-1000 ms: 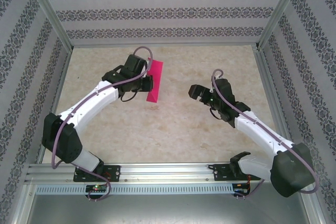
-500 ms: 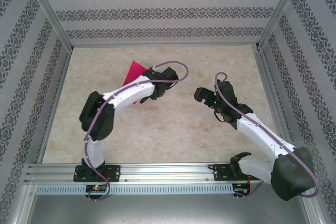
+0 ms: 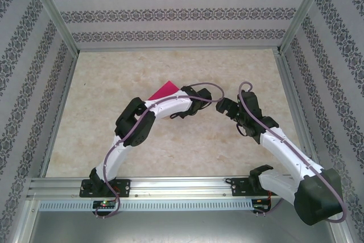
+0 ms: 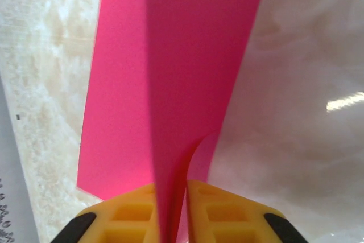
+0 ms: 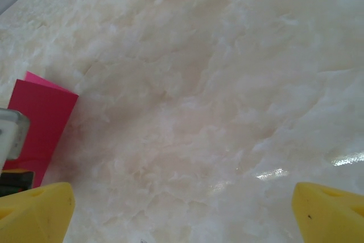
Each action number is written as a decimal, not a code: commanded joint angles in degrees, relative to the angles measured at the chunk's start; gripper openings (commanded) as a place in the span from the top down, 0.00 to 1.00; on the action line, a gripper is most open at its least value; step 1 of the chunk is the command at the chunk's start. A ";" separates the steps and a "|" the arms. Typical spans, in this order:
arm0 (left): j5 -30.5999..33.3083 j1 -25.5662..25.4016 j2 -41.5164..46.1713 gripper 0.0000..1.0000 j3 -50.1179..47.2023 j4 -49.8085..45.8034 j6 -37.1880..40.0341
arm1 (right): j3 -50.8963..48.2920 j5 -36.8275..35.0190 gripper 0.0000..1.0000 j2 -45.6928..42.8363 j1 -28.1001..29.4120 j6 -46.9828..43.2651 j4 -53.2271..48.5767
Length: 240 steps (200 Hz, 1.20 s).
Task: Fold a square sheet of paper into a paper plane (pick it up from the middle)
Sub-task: Turn over the paper at the center of the table.
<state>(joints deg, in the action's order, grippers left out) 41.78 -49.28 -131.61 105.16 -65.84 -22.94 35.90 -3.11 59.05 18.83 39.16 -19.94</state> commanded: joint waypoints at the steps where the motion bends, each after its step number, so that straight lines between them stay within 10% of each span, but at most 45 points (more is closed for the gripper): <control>1: -4.86 -0.37 -1.01 0.82 0.71 0.95 0.10 | -1.35 -1.84 0.02 -2.12 -1.08 0.65 -1.36; 96: -15.33 -0.43 0.44 0.68 -1.01 4.75 -0.17 | -2.70 -0.94 0.02 -5.44 -3.20 2.15 -2.12; 162: -38.57 0.51 16.44 0.48 -3.95 10.77 0.90 | 0.05 1.07 0.02 -2.14 -3.27 1.60 -3.16; 200: -55.56 7.58 28.64 0.39 -14.23 20.58 -3.18 | 2.70 5.26 0.02 2.96 -3.18 1.49 -2.54; 240: -59.30 19.51 36.73 0.37 -27.18 26.81 -9.22 | 6.46 7.71 0.12 9.61 1.31 3.06 0.88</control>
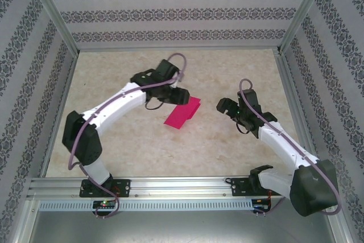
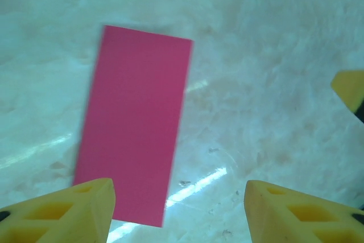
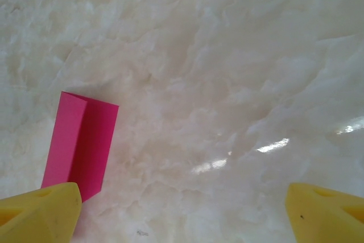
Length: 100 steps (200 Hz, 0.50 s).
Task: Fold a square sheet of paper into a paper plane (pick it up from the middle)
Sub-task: Turn over the paper at the center of the table, then rotate the paper at the center of the table.
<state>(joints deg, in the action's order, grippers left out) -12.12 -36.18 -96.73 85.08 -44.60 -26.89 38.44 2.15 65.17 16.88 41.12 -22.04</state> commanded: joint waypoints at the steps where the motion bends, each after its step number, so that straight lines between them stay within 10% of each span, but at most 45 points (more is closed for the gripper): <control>1: -5.43 6.71 1.96 0.37 -7.41 5.66 -5.36 | 4.15 2.43 0.12 3.75 3.56 1.12 3.02; 75: -6.58 19.76 4.83 0.35 -23.99 12.70 -11.94 | 25.94 7.78 0.55 31.81 20.86 2.85 5.03; 100: -6.58 20.63 4.65 0.35 -25.10 12.65 -11.47 | 32.78 6.72 0.56 37.22 23.53 2.25 1.80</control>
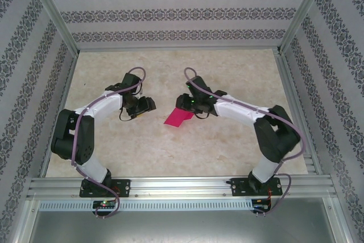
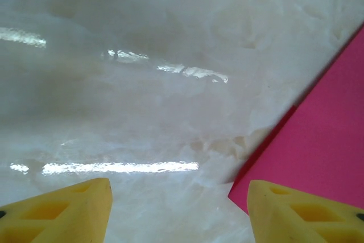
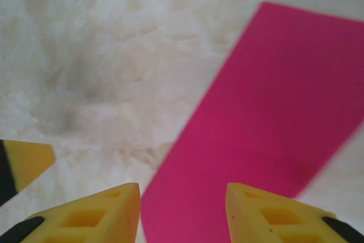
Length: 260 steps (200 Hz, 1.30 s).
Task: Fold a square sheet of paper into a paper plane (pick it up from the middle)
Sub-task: Rotate the paper at the center of the table.
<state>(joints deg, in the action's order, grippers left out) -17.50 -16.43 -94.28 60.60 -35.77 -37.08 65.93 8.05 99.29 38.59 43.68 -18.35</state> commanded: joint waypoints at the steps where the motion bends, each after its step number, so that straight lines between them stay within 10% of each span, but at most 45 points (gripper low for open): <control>1: -1.21 0.87 2.19 0.35 -0.68 3.84 -1.26 | 5.54 0.91 0.56 3.32 1.92 -0.29 -1.92; 166: -2.66 1.90 0.32 0.37 -0.18 3.88 1.31 | 11.53 11.45 0.55 17.65 4.55 -24.40 -19.66; 260: -11.80 -0.61 0.20 0.44 -1.15 8.25 1.67 | 5.33 4.21 0.53 3.97 -0.05 -35.15 -26.59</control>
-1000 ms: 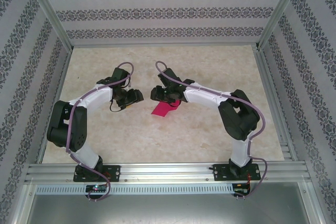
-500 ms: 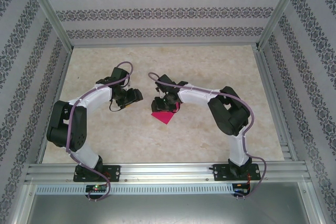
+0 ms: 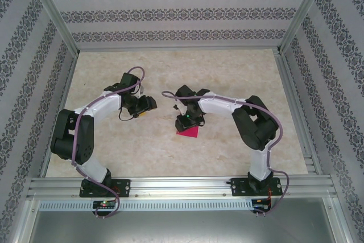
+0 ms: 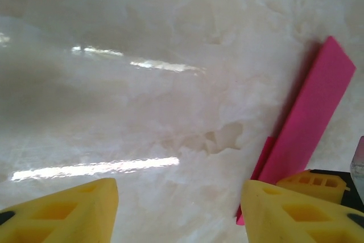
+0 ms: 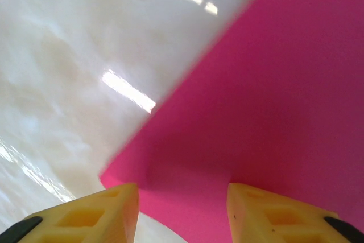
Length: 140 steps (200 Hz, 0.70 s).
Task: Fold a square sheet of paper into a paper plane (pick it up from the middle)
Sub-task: Rotate the paper at the center of the table.
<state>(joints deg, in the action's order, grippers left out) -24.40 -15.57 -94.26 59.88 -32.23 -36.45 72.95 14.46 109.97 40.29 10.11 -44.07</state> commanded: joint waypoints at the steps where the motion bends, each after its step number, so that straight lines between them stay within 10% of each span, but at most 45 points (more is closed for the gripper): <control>1: -5.01 -1.56 0.15 0.44 -0.40 4.89 1.03 | -1.85 -2.00 0.53 -7.06 -1.82 -1.32 -0.59; 85: -12.30 -14.44 -11.16 0.73 8.15 11.81 2.09 | -25.86 -2.42 0.37 -27.58 -7.25 39.25 25.63; 140: -12.68 -15.46 -16.30 0.79 11.24 13.33 0.68 | -35.25 1.35 0.37 -27.25 -5.44 49.79 38.55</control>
<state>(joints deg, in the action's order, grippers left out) -35.77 -30.79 -109.36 69.47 -21.54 -35.88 39.68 13.69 83.07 33.28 52.47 -15.03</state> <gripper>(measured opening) 0.215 0.628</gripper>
